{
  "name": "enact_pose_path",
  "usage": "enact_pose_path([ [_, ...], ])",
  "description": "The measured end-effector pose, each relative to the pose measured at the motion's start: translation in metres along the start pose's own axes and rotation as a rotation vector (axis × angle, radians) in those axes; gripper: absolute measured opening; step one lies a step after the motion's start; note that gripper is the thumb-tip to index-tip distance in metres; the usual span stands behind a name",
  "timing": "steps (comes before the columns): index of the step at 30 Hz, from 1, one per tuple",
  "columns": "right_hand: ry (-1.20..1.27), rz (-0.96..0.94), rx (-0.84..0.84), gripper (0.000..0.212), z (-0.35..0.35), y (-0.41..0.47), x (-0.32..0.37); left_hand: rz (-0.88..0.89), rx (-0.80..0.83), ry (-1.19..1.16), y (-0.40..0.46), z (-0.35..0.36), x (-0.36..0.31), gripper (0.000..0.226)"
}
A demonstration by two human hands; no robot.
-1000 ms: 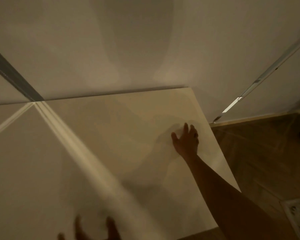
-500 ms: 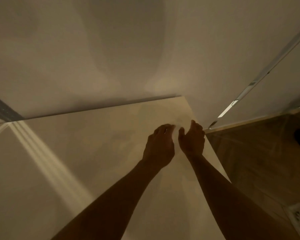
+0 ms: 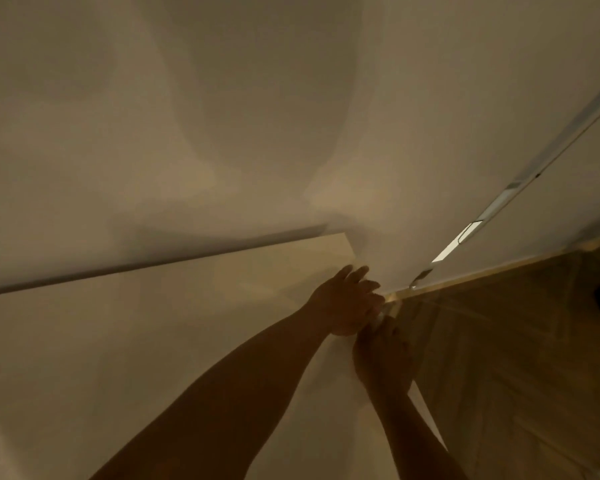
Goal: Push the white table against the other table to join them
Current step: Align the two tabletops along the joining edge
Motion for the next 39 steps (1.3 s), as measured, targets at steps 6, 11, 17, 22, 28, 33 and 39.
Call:
enact_pose_path([
  [6, -0.012, 0.25, -0.021, 0.036, 0.011, 0.0, -0.007, 0.153, -0.117, -0.107, 0.018, -0.004, -0.01, 0.031],
  [11, -0.026, 0.277, -0.126, 0.028, 0.006, 0.0, -0.004, 0.184, -0.149, -0.099, 0.022, -0.006, -0.004, 0.031],
  [17, -0.028, 0.272, -0.131, 0.036, 0.008, 0.005, -0.002, 0.214, -0.208, -0.177, 0.021, -0.007, 0.002, 0.028],
  [22, -0.002, 0.262, -0.137, 0.03, 0.001, 0.014, 0.009, 0.173, -0.153, -0.086, 0.026, -0.01, 0.019, 0.037],
  [28, -0.05, 0.26, -0.119, 0.025, 0.009, 0.013, 0.008, 0.096, -0.119, -0.247, 0.028, 0.001, 0.022, 0.032],
  [33, -0.067, 0.243, -0.107, 0.028, 0.014, 0.013, 0.008, 0.068, -0.066, -0.279, 0.025, 0.002, 0.019, 0.03],
  [39, -0.075, 0.152, -0.162, 0.056, 0.012, 0.002, 0.025, -0.03, 0.018, -0.354, -0.012, 0.01, 0.03, 0.044],
])
Point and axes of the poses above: each hand's wrist, its own y-axis towards the middle knuckle, its own z-axis out of the palm, x = y × z, the point moved 10 cm from there along y, towards the middle knuckle, and after that the axes turned 5 degrees about x, right-handed, at the moved point
